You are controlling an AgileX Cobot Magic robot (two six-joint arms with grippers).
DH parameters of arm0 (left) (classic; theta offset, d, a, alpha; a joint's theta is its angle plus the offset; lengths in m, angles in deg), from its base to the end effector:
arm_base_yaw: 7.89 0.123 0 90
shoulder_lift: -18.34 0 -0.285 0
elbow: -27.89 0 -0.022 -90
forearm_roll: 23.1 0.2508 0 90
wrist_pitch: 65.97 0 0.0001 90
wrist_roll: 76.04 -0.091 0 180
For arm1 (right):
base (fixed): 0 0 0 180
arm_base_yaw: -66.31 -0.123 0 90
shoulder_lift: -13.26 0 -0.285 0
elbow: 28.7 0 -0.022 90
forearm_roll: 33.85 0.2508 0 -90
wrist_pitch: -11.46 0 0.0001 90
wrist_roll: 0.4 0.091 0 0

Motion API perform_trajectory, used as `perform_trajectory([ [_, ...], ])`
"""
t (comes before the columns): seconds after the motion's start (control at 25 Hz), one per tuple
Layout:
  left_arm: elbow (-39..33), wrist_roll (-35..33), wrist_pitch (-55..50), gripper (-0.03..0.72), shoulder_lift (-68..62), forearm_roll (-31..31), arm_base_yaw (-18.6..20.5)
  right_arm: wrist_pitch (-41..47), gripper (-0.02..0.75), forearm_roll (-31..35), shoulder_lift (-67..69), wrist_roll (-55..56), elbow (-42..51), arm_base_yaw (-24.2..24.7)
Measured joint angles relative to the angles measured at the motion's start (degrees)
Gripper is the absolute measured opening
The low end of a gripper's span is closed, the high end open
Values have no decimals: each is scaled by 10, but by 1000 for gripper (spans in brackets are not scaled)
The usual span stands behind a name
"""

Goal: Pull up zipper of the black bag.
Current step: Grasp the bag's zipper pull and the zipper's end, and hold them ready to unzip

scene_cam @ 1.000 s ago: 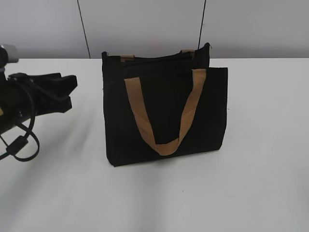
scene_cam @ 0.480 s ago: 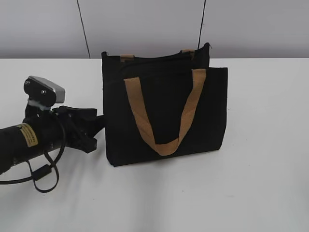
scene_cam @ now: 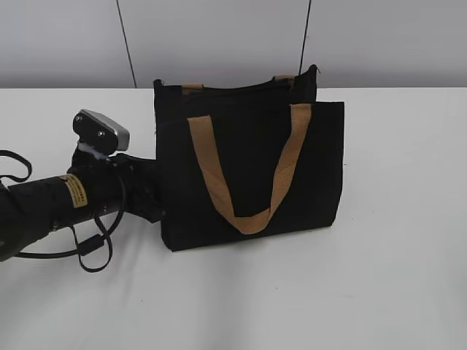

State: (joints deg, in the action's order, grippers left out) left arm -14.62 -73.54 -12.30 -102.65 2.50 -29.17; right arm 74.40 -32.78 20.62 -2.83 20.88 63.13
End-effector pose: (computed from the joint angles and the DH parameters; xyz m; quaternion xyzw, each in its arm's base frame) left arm 0.2846 -0.1448 0.1001 0.3374 0.7530 -0.1846 0.5339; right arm -0.0057 0.0012 0.2694 -0.0428 0.8644 0.0126 0.5008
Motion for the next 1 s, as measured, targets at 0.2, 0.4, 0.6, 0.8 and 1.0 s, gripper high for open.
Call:
perform_trajectory([
  [0.2, 14, 0, -1, 290, -14, -1, 0, 0, 421, 0, 0, 0, 0, 0],
  [0.4, 14, 0, 1, 97, -16, -13, 0, 0, 421, 0, 0, 0, 0, 0],
  [0.6, 14, 0, -5, 22, -4, -38, 0, 0, 421, 0, 0, 0, 0, 0],
  [0.8, 14, 0, -90, 22, 67, -41, 0, 0, 421, 0, 0, 0, 0, 0],
  [1.0, 14, 0, -164, 22, 163, -41, 0, 0, 421, 0, 0, 0, 0, 0],
])
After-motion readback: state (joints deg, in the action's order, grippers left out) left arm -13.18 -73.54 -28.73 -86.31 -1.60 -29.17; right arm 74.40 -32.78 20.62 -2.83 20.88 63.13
